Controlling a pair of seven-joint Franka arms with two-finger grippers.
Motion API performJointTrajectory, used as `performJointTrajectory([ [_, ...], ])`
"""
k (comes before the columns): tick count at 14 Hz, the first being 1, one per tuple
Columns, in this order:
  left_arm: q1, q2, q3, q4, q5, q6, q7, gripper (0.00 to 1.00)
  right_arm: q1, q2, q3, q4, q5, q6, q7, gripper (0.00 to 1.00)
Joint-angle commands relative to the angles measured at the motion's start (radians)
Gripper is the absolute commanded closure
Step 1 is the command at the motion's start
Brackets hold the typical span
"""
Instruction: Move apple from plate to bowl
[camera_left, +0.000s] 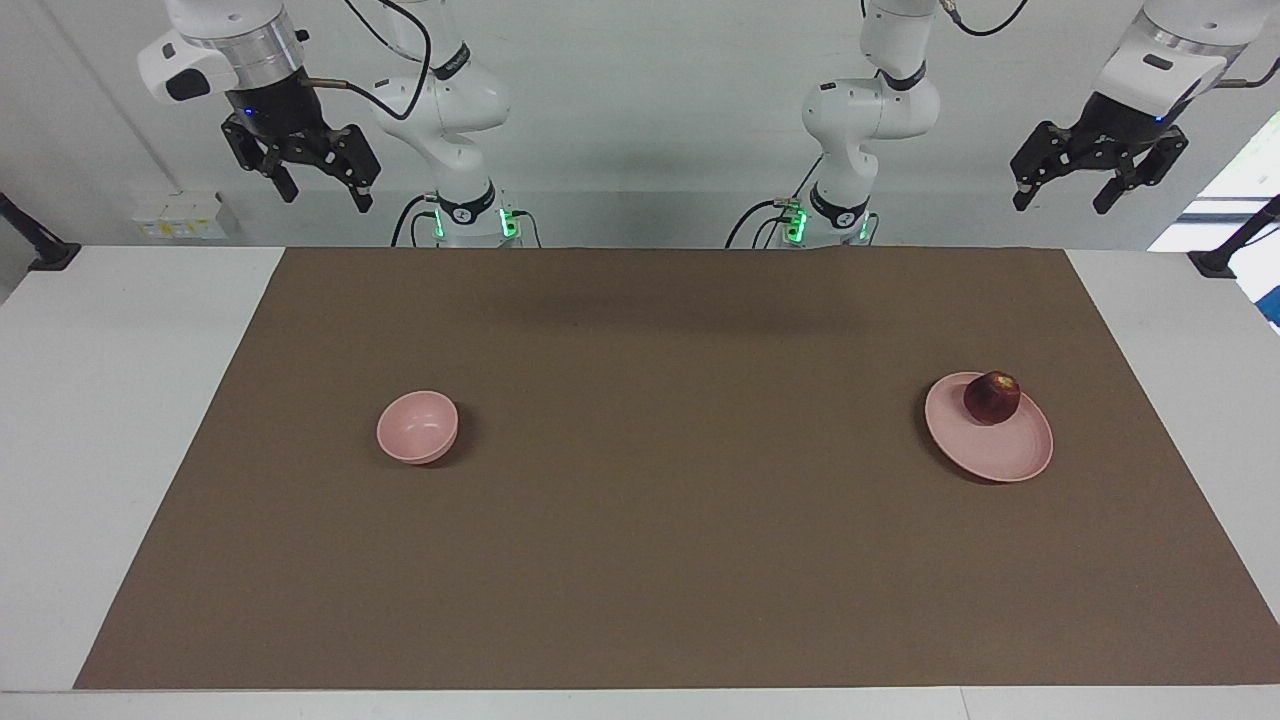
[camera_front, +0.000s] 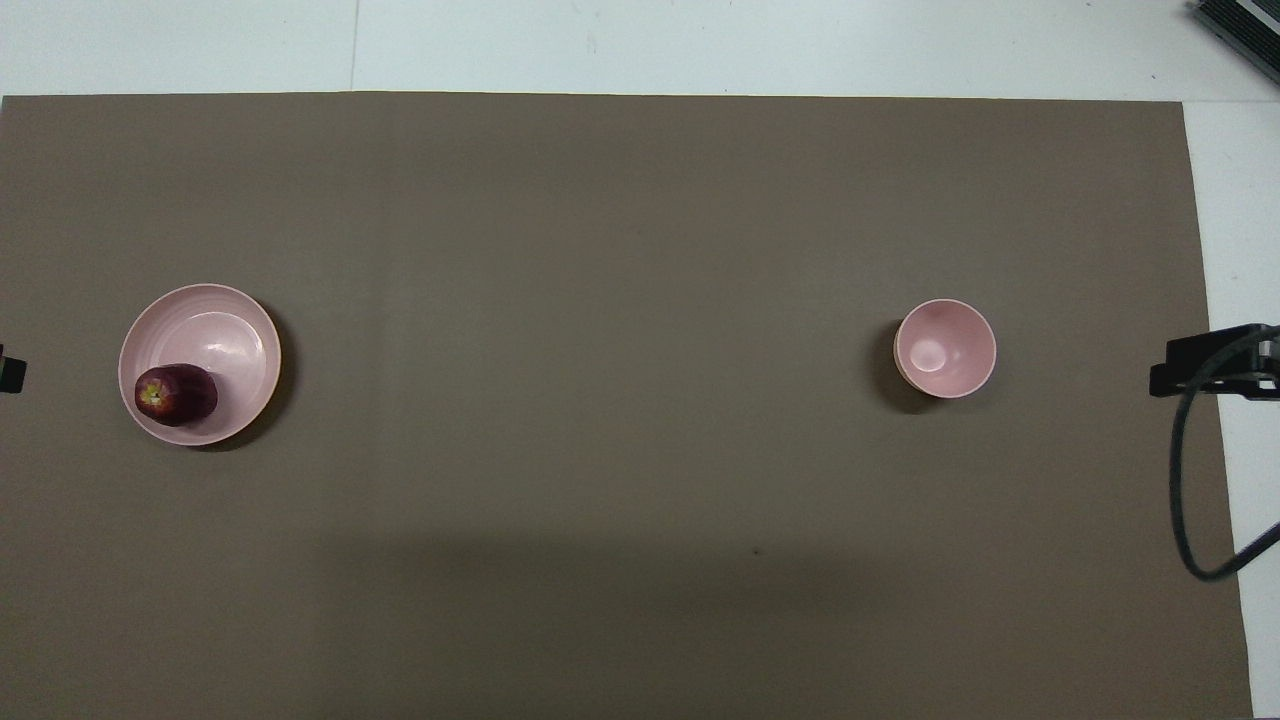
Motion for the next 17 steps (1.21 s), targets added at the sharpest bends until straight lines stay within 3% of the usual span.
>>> performJointTrajectory([
  [1,-0.002,-0.029,-0.001,-0.036,-0.002,0.013,0.008,0.00,-0.017,-0.013,0.005,-0.011,0.025,0.017,-0.027,0.00],
  [17,-0.021,-0.045,-0.016,-0.061,0.001,0.025,0.010,0.00,-0.017,-0.013,0.005,-0.011,0.025,0.017,-0.027,0.00],
])
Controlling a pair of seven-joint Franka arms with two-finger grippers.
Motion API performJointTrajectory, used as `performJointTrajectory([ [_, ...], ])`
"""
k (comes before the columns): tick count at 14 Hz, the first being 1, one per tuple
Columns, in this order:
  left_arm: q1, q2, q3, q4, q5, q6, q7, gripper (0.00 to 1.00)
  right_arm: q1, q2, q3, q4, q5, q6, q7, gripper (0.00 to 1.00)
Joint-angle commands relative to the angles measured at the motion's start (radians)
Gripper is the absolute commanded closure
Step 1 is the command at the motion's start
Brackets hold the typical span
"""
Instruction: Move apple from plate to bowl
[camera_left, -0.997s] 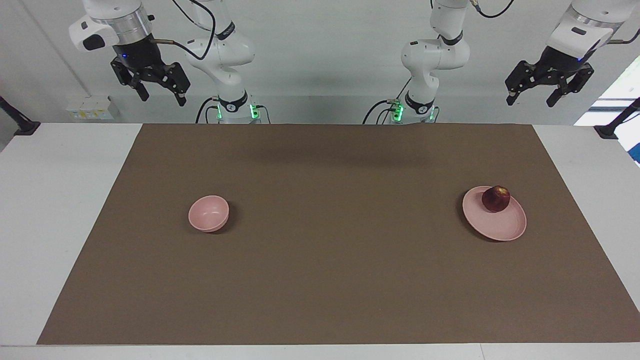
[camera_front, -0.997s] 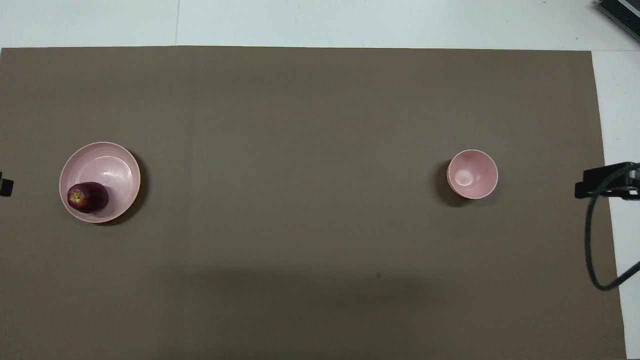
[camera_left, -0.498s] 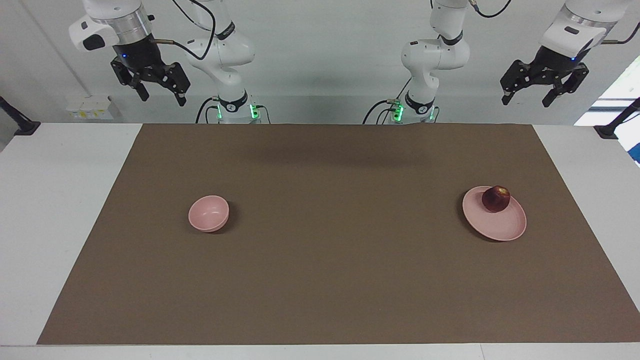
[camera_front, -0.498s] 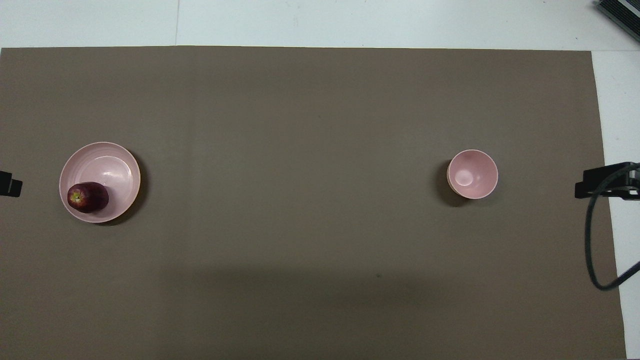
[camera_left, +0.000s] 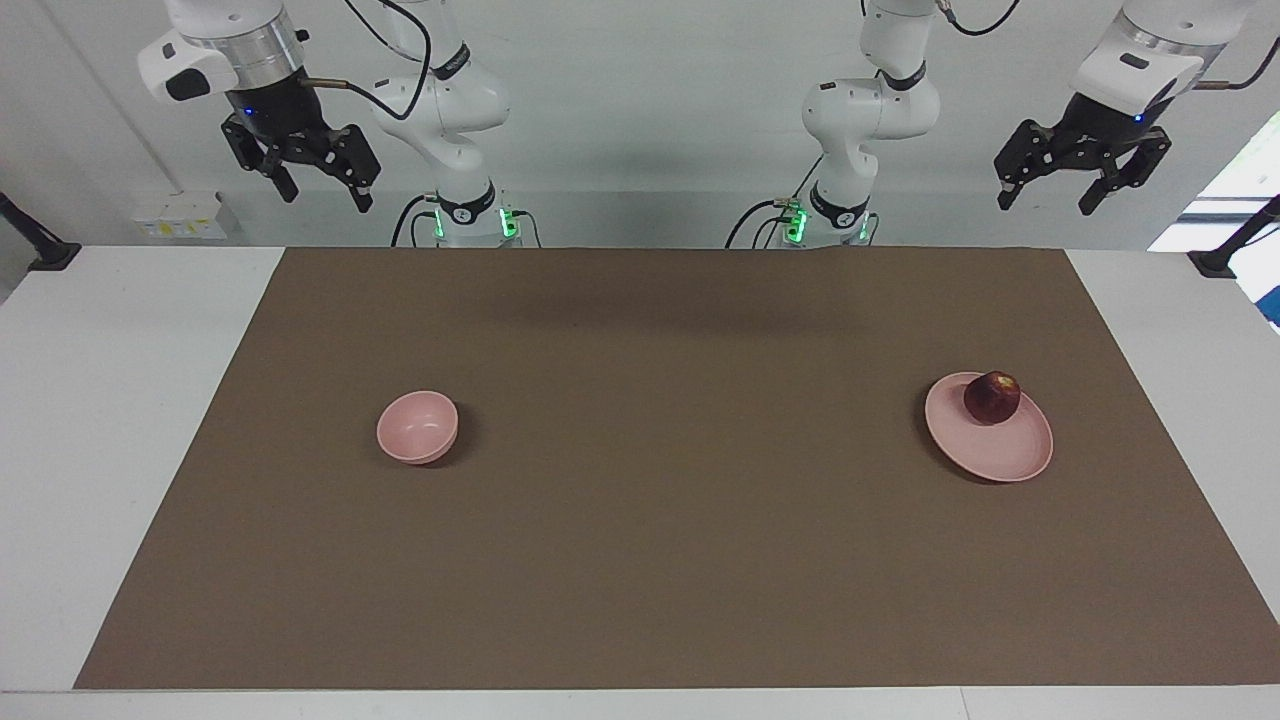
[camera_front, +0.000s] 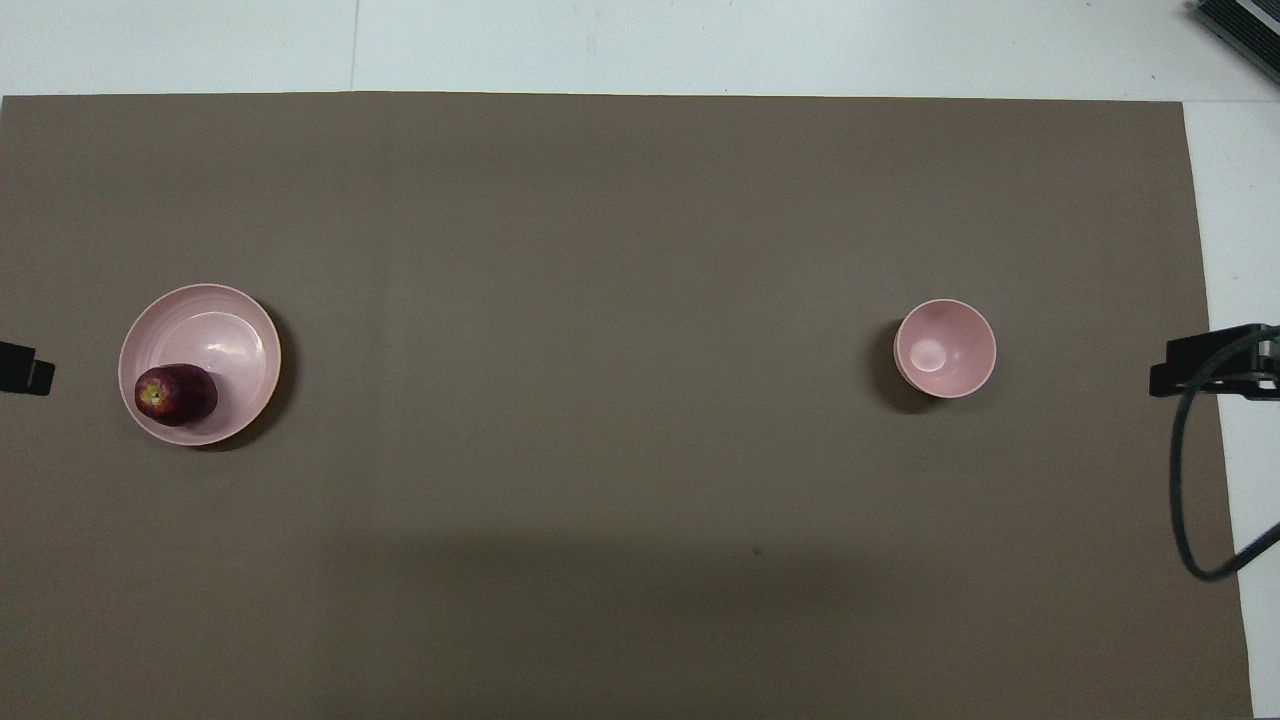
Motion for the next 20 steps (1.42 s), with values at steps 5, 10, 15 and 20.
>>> performJointTrajectory([
  [5,0.004,-0.067,0.011,-0.108,0.000,0.064,0.010,0.00,-0.017,-0.013,0.005,-0.011,0.025,0.017,-0.027,0.00],
  [10,0.007,-0.074,0.016,-0.227,0.000,0.159,0.009,0.00,-0.017,-0.013,0.005,-0.011,0.025,0.017,-0.027,0.00],
  [15,0.033,-0.090,0.022,-0.440,0.000,0.368,0.007,0.00,-0.017,-0.013,0.005,-0.011,0.025,0.017,-0.027,0.00],
  [20,0.078,-0.084,0.024,-0.588,-0.002,0.584,0.019,0.00,-0.017,-0.013,0.005,-0.011,0.025,0.017,-0.027,0.00],
])
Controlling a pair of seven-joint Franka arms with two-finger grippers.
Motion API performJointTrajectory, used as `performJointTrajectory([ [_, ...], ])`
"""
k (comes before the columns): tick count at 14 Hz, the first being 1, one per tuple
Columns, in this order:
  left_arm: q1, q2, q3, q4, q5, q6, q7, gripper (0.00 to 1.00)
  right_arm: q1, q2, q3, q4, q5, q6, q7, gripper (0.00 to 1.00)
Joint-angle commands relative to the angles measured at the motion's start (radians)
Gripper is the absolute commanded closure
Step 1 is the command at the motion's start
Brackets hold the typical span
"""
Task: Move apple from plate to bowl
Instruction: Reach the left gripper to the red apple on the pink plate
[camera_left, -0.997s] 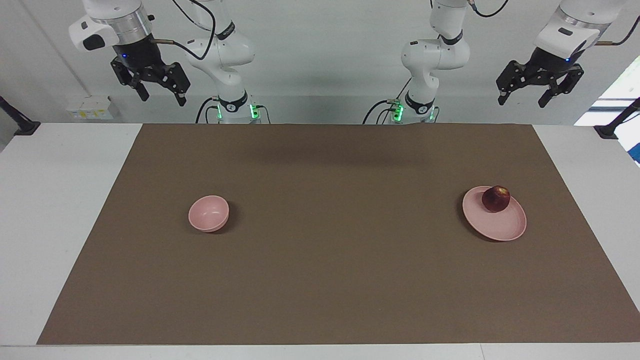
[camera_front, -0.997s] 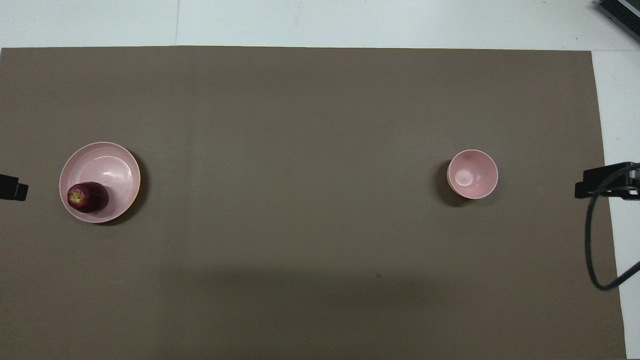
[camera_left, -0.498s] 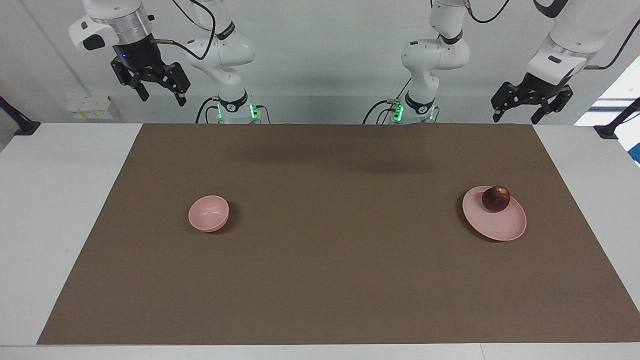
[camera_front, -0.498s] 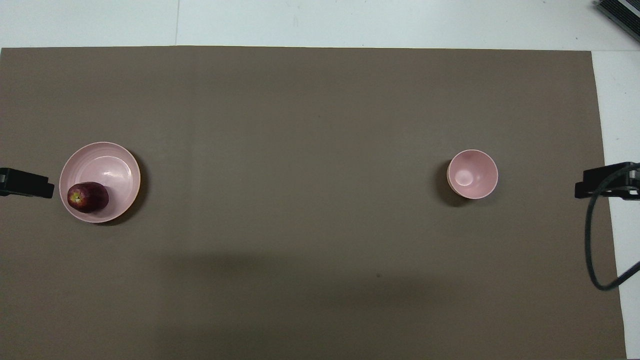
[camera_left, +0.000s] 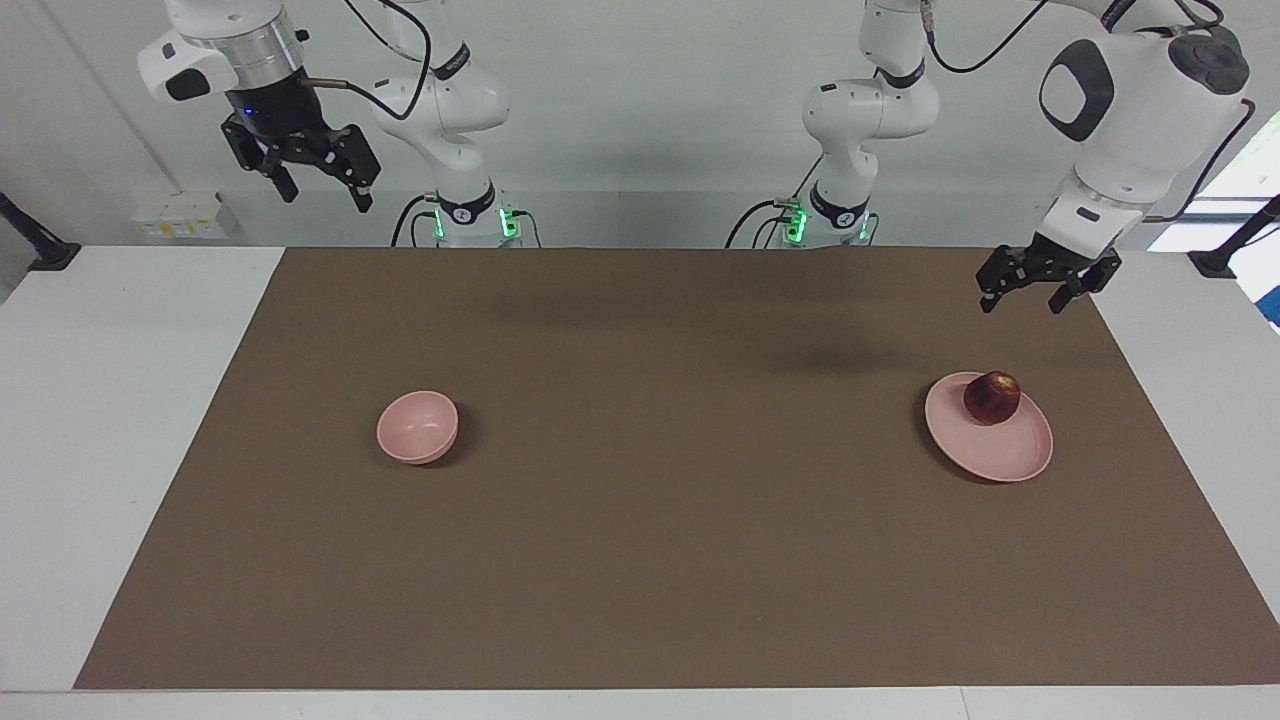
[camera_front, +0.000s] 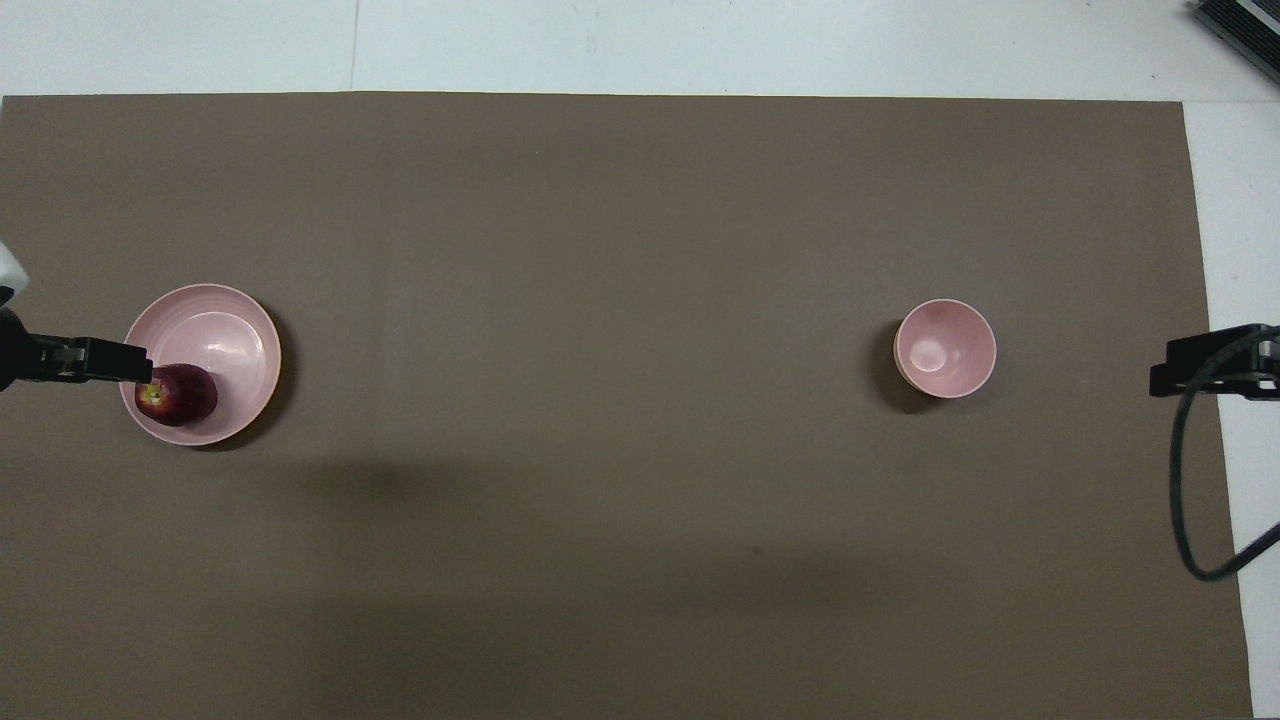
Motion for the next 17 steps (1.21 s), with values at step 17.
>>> performJointTrajectory([
  [17,0.112,0.157,-0.006,-0.311,-0.014,0.561,0.092,0.00,-0.017,-0.013,0.005,-0.011,0.025,0.017,-0.027,0.00],
])
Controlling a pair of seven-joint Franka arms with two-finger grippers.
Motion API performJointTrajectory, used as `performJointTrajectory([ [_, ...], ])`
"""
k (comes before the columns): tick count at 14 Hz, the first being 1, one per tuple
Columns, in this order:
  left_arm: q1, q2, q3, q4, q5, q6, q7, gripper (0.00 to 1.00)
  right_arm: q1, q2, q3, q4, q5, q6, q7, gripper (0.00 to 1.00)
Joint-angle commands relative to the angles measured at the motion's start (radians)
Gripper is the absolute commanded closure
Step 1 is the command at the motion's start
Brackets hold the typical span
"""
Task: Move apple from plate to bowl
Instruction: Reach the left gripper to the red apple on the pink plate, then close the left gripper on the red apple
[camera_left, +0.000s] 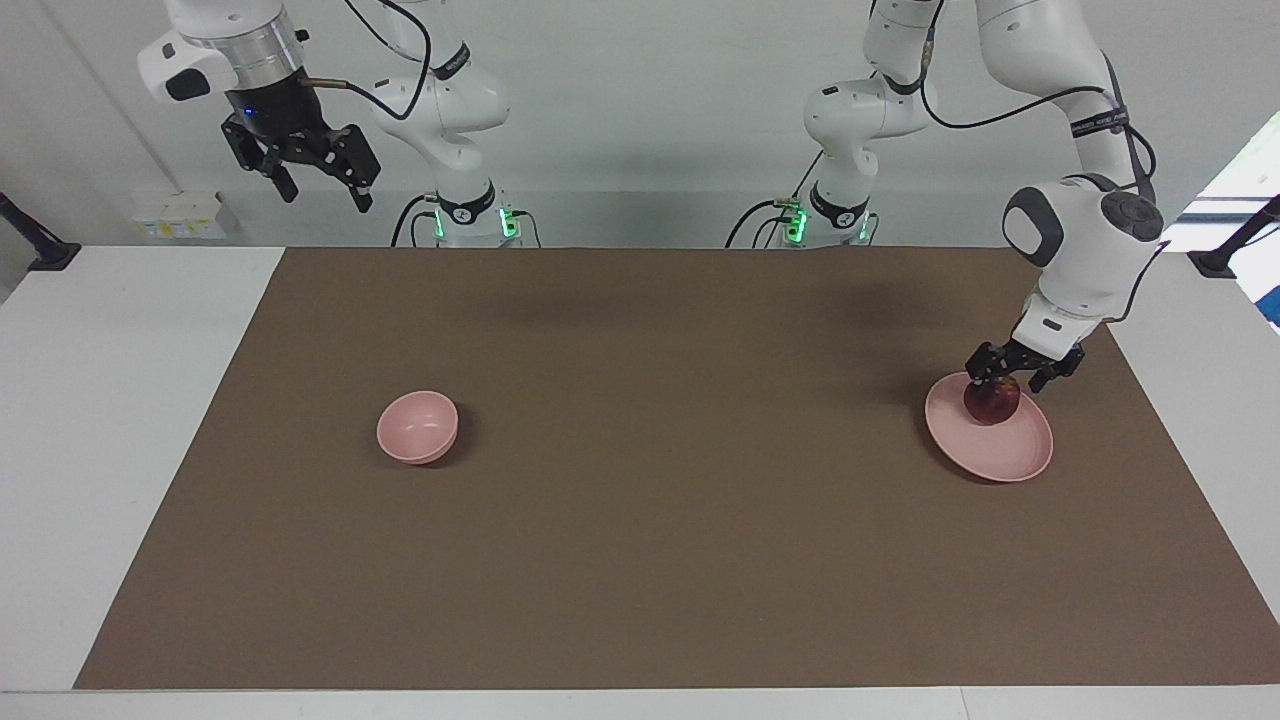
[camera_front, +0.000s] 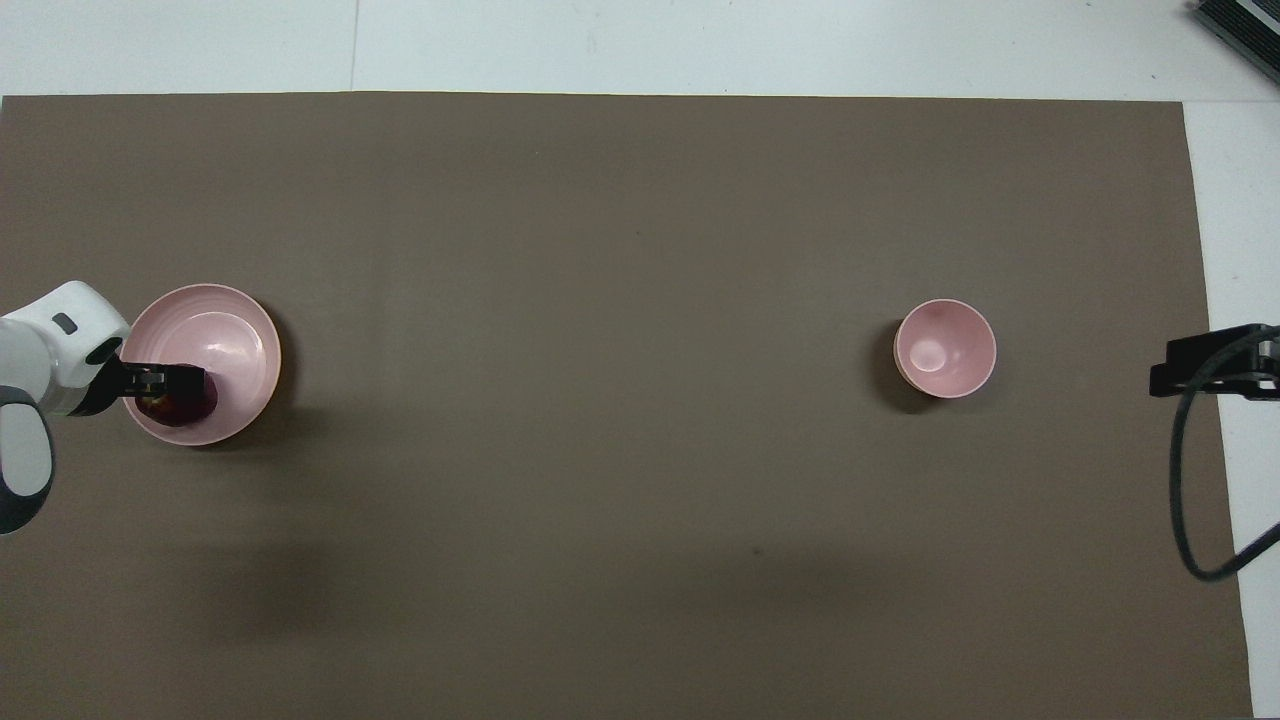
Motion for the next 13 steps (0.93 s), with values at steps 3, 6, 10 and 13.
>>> performJointTrajectory([
  [3,0.020,-0.006,-0.006,-0.036,-0.011,0.055,0.017,0.18,-0.017,-0.013,0.005,-0.011,0.025,0.017,-0.027,0.00],
  [6,0.019,-0.008,-0.006,-0.035,-0.011,0.040,0.019,0.85,-0.017,-0.013,0.005,-0.011,0.025,0.017,-0.027,0.00],
  [10,0.010,-0.022,-0.007,-0.013,-0.011,0.004,0.019,1.00,-0.017,-0.013,0.005,-0.011,0.025,0.017,-0.027,0.00],
  [13,-0.003,-0.063,-0.018,0.022,-0.011,-0.100,0.005,1.00,-0.017,-0.013,0.005,-0.011,0.025,0.017,-0.027,0.00],
])
